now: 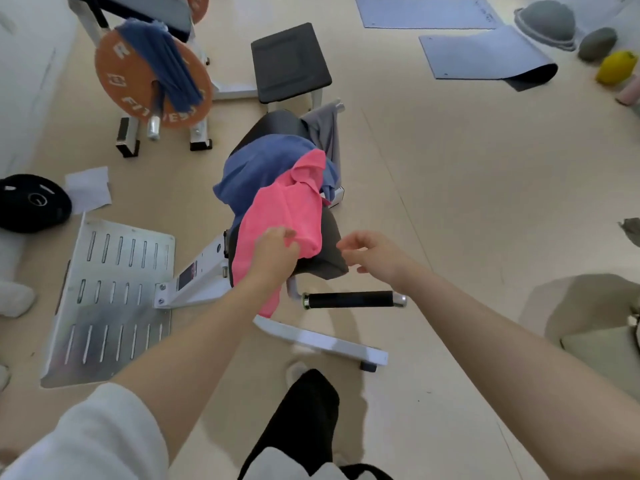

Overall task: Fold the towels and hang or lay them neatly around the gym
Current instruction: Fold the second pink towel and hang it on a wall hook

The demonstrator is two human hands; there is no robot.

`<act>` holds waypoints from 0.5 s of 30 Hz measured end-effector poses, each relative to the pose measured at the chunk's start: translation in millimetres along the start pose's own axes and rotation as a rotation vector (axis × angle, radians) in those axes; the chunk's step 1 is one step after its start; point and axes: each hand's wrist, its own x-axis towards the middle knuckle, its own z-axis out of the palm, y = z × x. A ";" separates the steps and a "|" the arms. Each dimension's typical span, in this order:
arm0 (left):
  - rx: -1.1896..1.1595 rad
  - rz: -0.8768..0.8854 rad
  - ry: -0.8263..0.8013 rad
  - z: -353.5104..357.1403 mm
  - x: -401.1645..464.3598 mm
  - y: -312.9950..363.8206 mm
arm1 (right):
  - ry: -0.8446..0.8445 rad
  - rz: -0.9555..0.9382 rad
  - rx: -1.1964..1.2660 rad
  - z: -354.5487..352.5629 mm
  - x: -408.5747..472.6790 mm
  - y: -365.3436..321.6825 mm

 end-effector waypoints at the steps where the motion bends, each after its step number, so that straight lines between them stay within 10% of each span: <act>1: 0.039 0.017 -0.023 1.7 12.6 5.4 | 0.009 0.016 -0.008 -4.4 11.6 -2.2; 11: 0.281 -0.089 -0.320 5.3 95.2 32.5 | -0.062 -0.108 -0.277 -48.8 105.6 -67.4; 15: 0.381 -0.104 -0.200 14.9 112.9 39.3 | -0.024 -0.232 -0.427 -56.2 153.2 -75.3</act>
